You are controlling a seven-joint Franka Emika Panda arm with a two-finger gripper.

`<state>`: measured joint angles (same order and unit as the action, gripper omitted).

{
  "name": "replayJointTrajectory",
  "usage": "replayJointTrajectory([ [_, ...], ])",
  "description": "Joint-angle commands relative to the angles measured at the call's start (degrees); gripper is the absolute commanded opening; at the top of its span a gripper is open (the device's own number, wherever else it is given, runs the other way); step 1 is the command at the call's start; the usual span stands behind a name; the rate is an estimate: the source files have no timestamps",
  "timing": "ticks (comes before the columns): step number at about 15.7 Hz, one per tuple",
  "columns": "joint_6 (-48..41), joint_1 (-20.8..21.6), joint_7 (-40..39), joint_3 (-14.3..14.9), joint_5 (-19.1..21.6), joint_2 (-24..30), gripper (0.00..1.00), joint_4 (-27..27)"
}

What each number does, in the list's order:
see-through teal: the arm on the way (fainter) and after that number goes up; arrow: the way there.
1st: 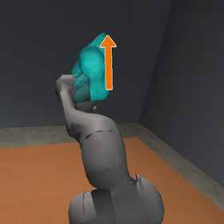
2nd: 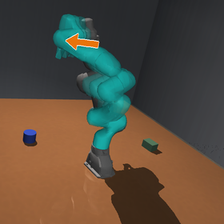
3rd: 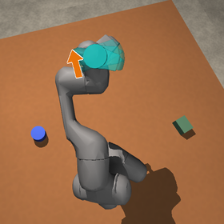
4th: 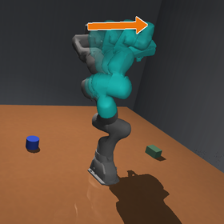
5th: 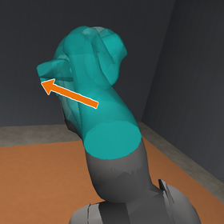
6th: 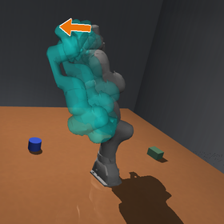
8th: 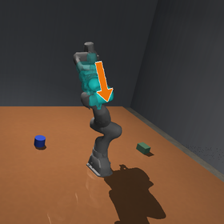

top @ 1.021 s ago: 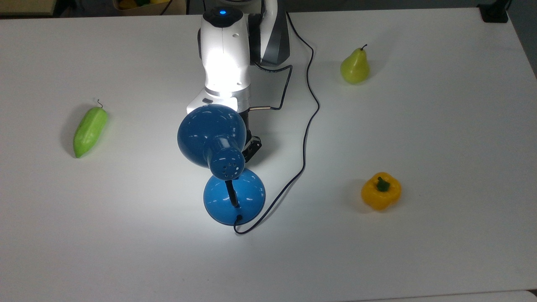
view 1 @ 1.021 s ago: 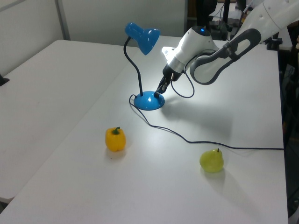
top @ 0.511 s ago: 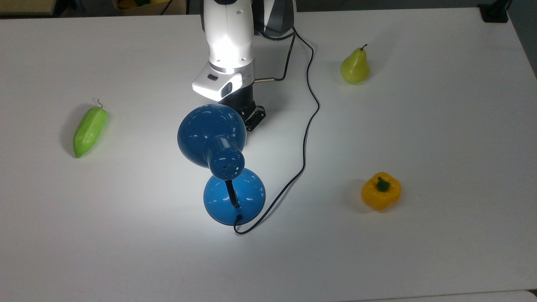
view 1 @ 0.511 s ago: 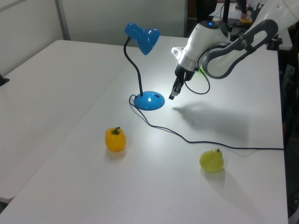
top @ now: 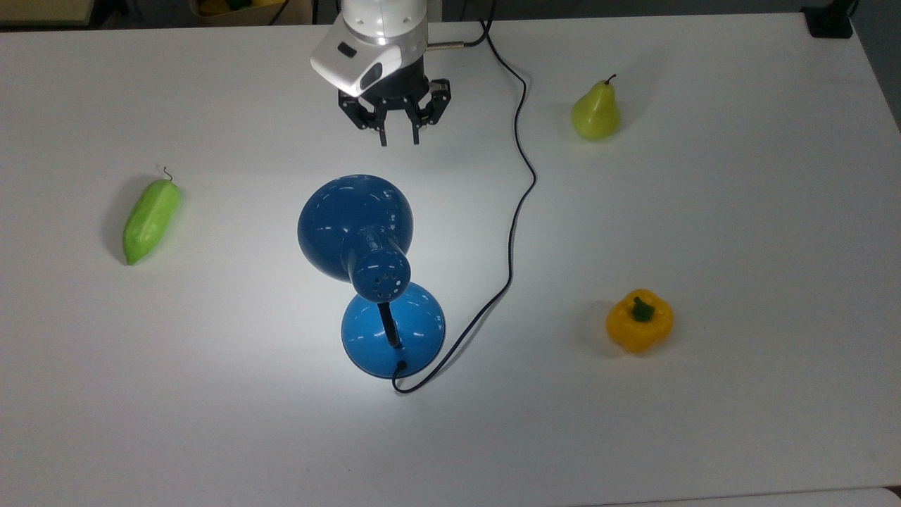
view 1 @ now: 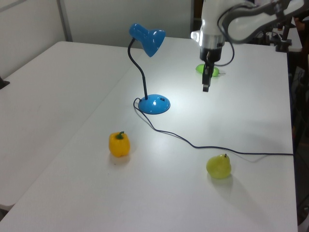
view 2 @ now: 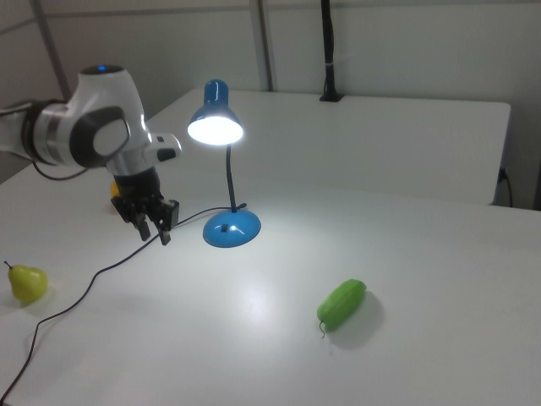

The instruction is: Turn on desk lamp

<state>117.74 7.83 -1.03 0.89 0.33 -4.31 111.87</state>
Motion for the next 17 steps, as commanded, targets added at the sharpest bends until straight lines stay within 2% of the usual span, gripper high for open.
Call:
replayJointTrajectory([
  [1,-10.6,-0.4,3.1,-0.2,-0.2,4.5,1.0,-4.6],
  [5,-23.0,-1.5,4.7,0.0,0.5,4.7,1.0,-13.9],
  [9,-26.1,-1.9,8.9,-0.2,0.9,4.7,1.0,-19.7],
  [12,-25.9,-2.1,13.2,-0.8,1.2,4.6,1.0,-21.4],
  [14,-25.2,-2.4,12.5,-1.0,1.2,4.2,1.0,-21.4],
  [17,-22.0,-2.6,7.2,-1.0,1.2,3.8,1.0,-21.1],
])
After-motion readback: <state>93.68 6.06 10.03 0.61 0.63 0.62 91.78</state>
